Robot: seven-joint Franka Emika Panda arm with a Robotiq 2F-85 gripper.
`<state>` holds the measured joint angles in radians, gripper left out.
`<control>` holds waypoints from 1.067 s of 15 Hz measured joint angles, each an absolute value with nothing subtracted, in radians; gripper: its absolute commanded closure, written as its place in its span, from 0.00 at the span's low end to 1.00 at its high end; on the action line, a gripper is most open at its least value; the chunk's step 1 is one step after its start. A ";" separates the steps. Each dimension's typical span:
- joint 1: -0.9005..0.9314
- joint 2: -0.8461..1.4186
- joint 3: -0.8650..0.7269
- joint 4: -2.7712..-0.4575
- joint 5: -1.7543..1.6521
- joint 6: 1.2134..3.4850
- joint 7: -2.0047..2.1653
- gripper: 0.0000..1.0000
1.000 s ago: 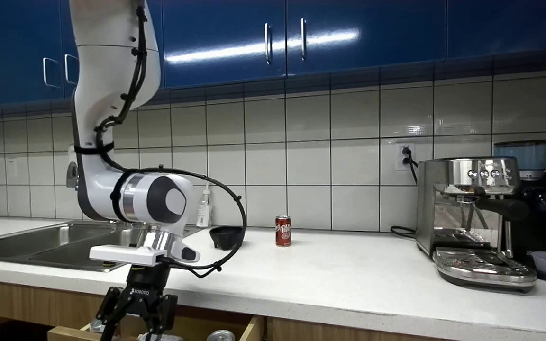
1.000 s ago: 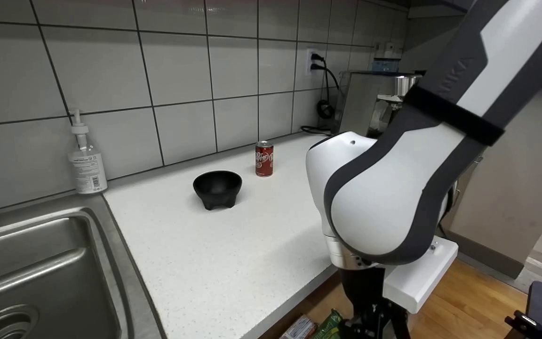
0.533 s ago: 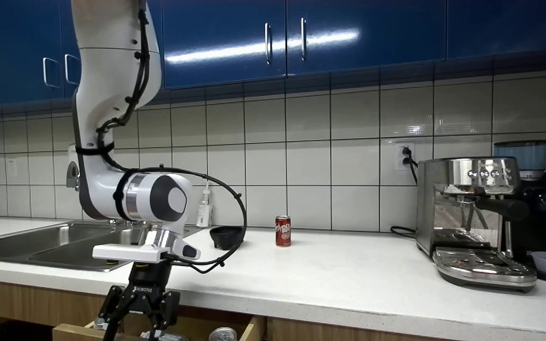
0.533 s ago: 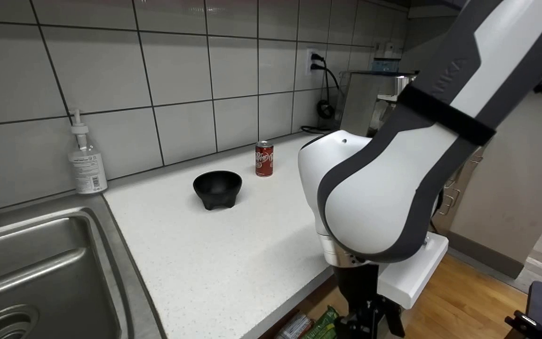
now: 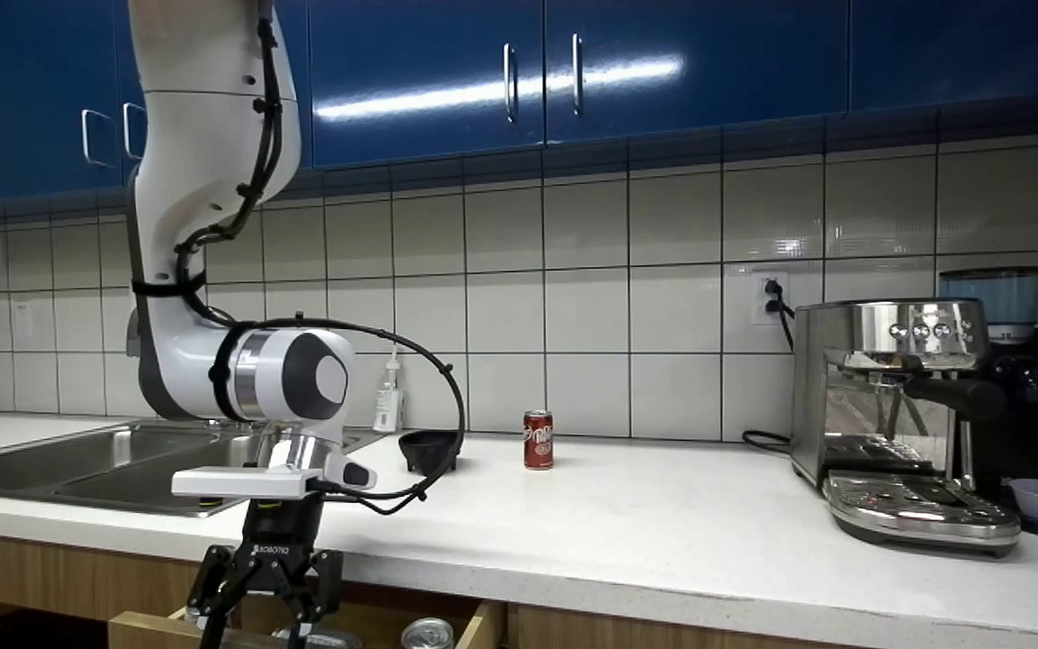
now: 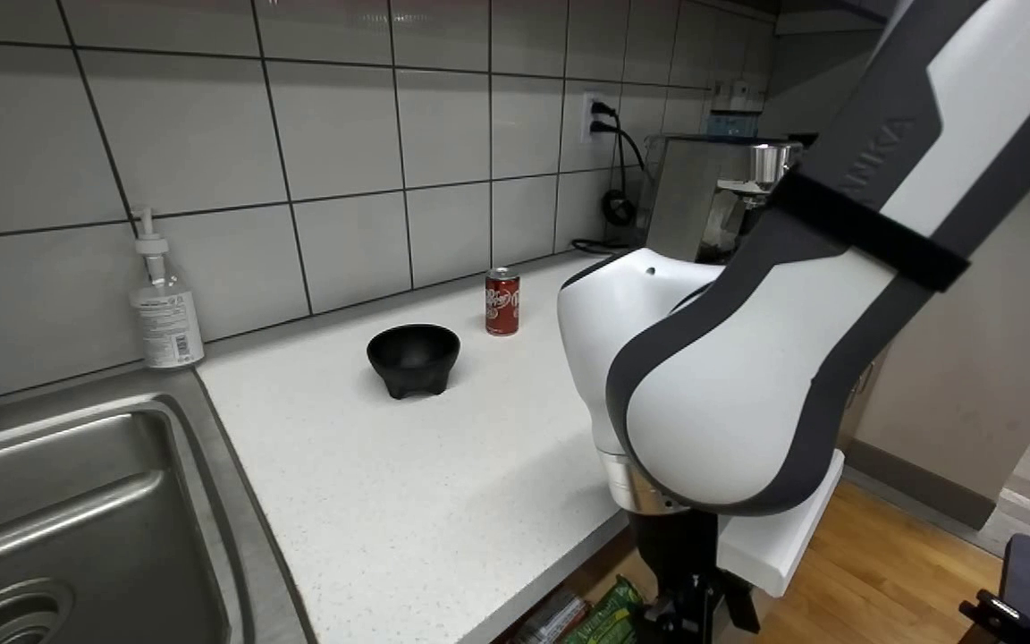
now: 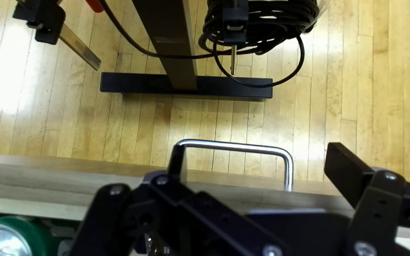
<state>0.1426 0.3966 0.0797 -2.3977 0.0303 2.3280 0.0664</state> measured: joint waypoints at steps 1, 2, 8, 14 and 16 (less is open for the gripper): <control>0.143 0.396 0.079 -2.398 0.030 2.334 0.069 0.00; 0.143 0.396 0.079 -2.397 0.029 2.342 0.070 0.00; 0.141 0.397 0.076 -2.391 0.030 2.367 0.070 0.00; 0.141 0.401 0.076 -2.384 0.039 2.367 0.113 0.00; 0.142 0.406 0.076 -2.377 0.039 2.367 0.144 0.00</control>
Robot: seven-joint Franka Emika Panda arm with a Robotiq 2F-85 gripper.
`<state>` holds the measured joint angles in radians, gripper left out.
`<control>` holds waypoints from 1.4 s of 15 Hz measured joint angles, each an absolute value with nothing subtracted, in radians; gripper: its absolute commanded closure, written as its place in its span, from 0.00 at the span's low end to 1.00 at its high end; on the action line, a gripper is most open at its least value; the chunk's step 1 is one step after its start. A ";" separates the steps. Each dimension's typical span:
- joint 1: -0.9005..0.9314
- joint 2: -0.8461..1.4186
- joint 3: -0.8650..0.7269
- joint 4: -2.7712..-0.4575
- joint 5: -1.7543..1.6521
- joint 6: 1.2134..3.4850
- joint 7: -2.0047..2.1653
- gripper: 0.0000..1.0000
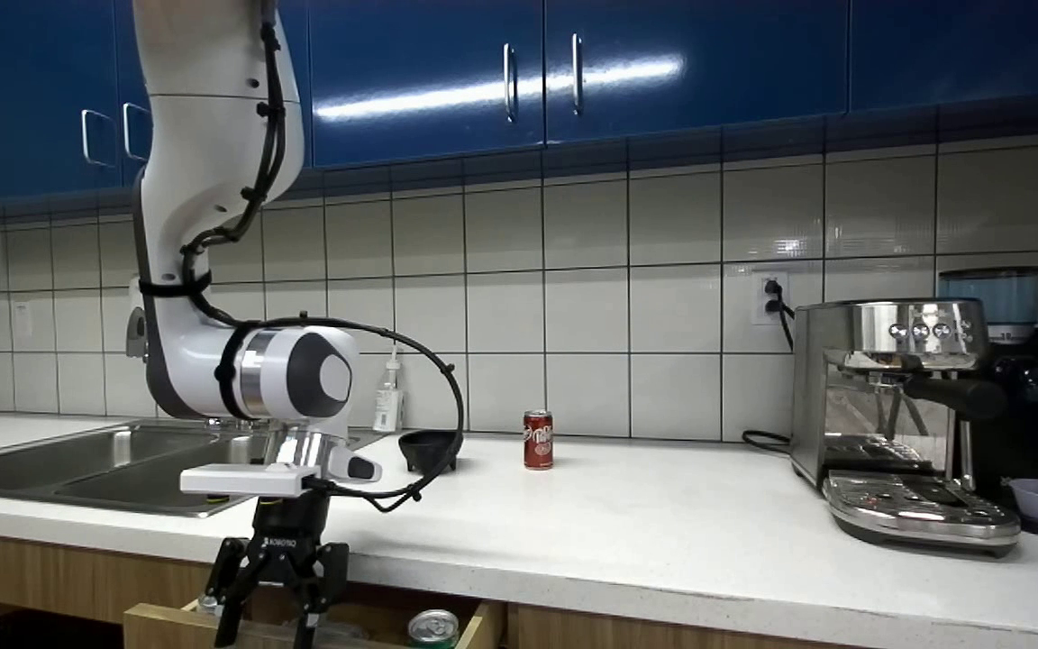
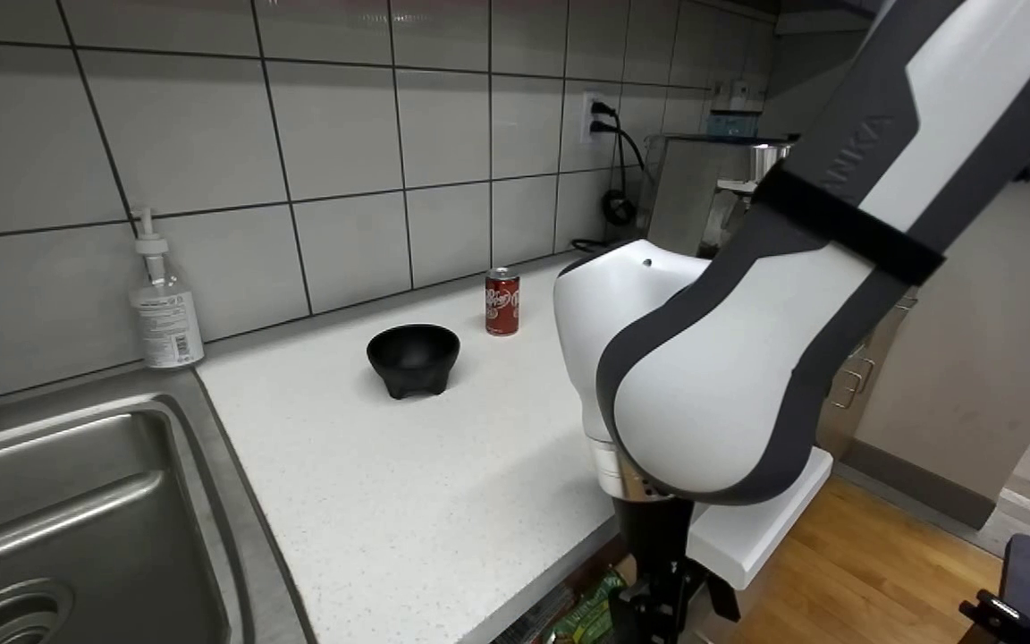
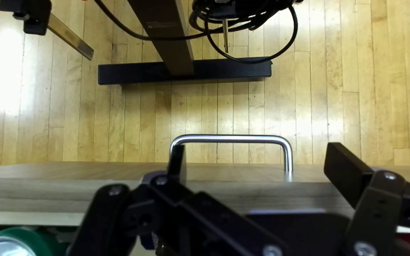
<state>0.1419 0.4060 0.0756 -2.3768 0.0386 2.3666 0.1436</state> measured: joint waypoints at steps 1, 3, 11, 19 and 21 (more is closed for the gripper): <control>0.143 0.408 0.076 -2.372 0.038 2.366 0.156 0.00; 0.145 0.410 0.076 -2.365 0.038 2.362 0.158 0.00; 0.149 0.410 0.077 -2.357 0.038 2.351 0.158 0.00; 0.150 0.421 0.076 -2.364 0.033 2.370 0.158 0.00; 0.153 0.424 0.074 -2.378 0.025 2.397 0.163 0.00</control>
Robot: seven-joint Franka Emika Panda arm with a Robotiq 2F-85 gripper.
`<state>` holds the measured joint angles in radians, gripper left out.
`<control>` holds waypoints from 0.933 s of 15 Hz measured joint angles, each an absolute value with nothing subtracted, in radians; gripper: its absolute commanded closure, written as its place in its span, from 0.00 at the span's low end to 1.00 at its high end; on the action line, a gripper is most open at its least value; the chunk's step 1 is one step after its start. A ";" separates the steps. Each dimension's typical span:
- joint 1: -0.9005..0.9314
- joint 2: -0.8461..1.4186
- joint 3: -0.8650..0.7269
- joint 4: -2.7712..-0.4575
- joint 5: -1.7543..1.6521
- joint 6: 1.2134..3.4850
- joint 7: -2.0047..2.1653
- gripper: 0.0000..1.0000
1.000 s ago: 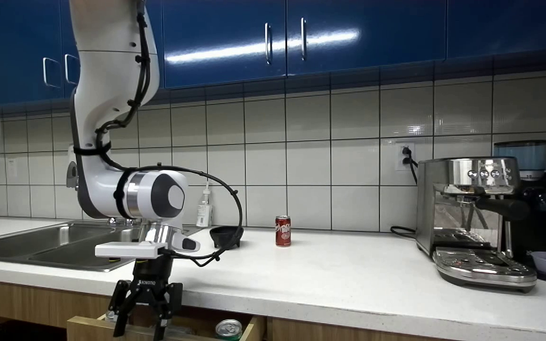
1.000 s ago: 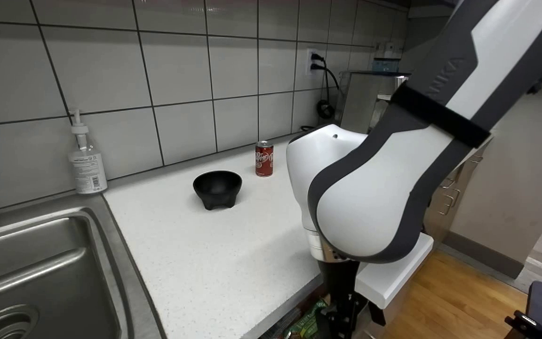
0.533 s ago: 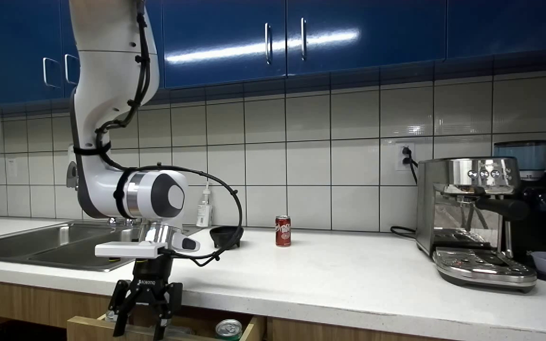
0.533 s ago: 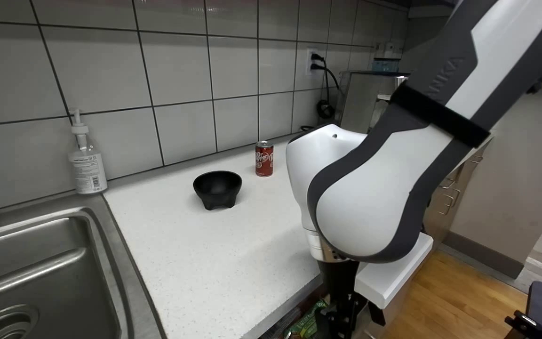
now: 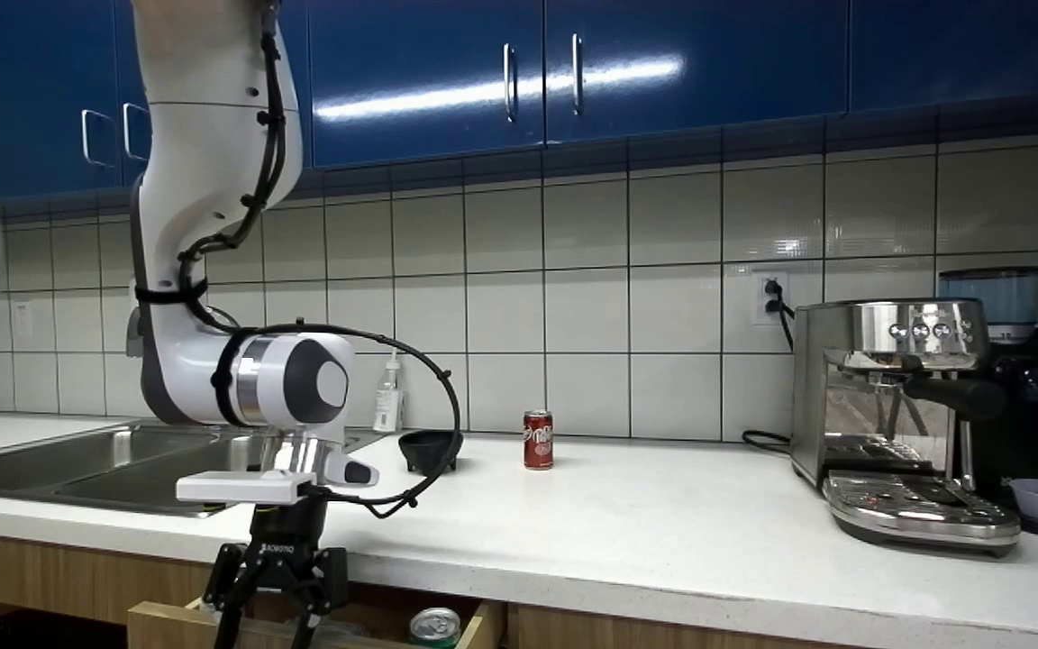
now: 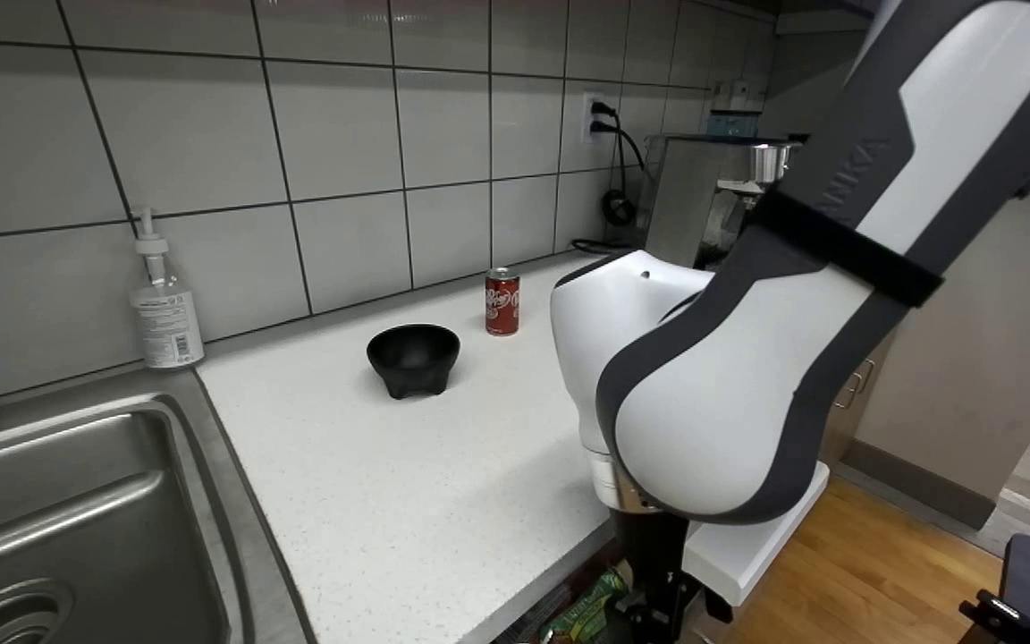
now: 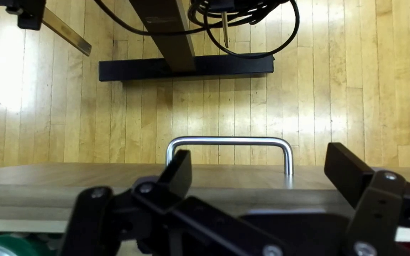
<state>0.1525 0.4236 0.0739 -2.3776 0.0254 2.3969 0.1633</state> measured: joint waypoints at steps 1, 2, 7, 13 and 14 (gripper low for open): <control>0.156 0.424 0.071 -2.388 0.019 2.420 0.171 0.00; 0.161 0.424 0.067 -2.399 0.009 2.448 0.179 0.00; 0.181 0.442 0.043 -2.435 -0.029 2.589 0.215 0.00; 0.185 0.453 0.040 -2.433 -0.027 2.662 0.217 0.00; 0.186 0.457 0.044 -2.431 -0.026 2.663 0.216 0.00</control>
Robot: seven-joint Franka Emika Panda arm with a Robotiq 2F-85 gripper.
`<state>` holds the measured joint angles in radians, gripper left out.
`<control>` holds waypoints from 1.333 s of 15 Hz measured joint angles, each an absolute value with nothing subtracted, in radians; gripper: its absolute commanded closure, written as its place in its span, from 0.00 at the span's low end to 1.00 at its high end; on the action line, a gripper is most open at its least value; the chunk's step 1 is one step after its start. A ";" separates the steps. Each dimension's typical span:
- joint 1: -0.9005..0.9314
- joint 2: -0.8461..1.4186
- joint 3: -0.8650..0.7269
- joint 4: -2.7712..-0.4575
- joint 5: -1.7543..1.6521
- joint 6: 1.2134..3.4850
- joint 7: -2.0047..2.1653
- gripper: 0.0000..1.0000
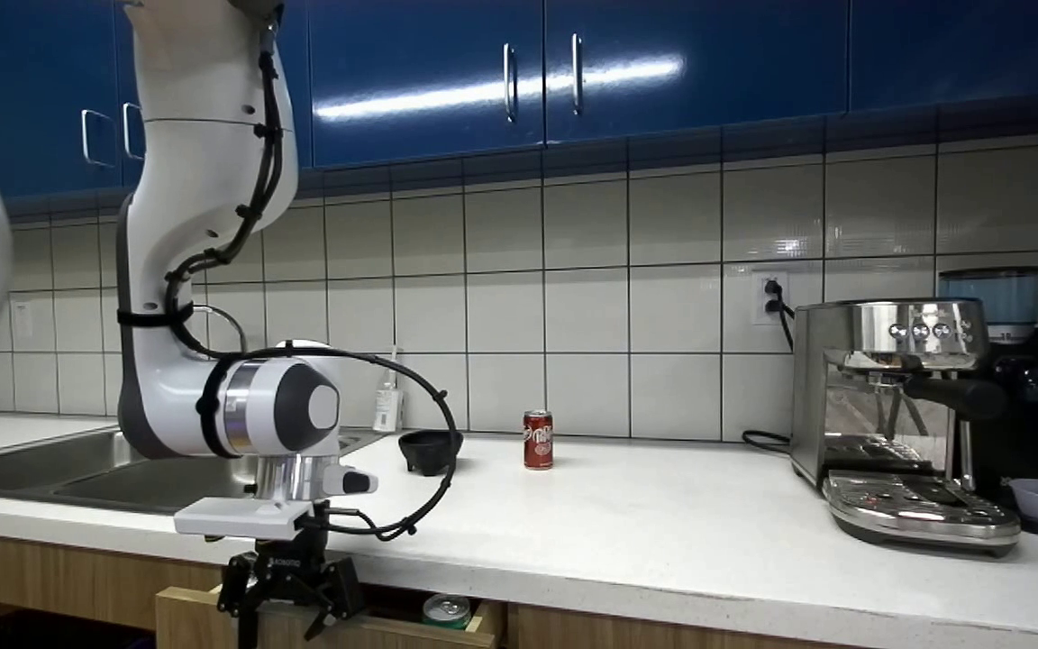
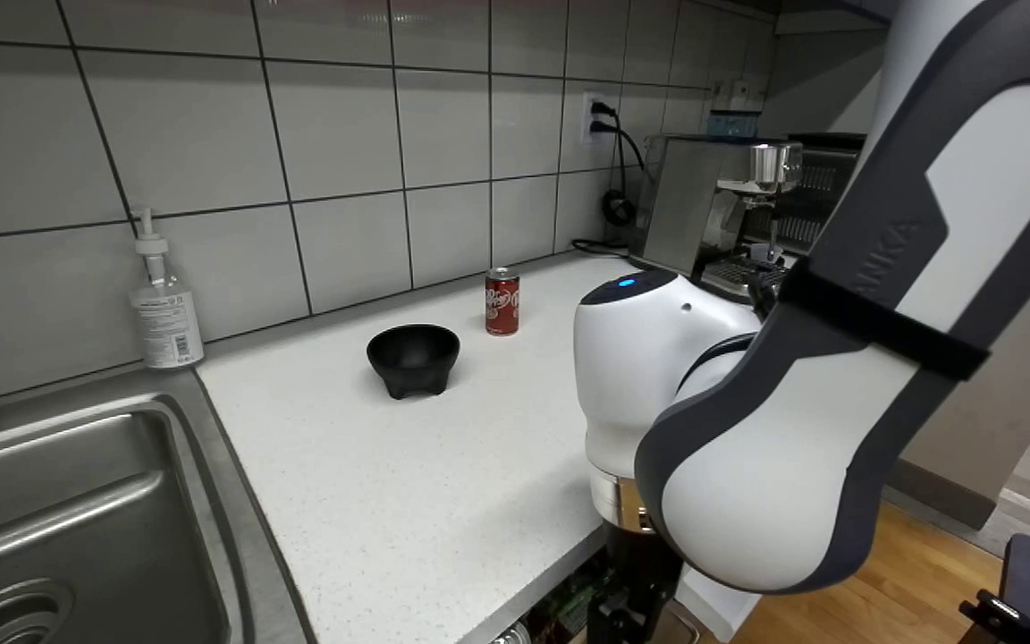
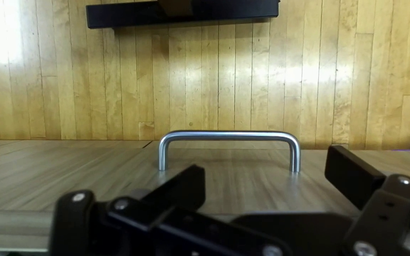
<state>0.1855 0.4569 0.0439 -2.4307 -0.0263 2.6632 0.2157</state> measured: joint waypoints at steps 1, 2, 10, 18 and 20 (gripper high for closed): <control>0.185 0.460 0.050 -2.429 -0.023 2.663 0.210 0.00; 0.183 0.461 0.059 -2.428 -0.017 2.663 0.201 0.00; 0.181 0.457 0.084 -2.442 -0.013 2.699 0.177 0.00; 0.108 0.398 0.150 -2.543 0.099 2.701 0.054 0.00; 0.107 0.374 0.146 -2.569 0.099 2.704 0.054 0.00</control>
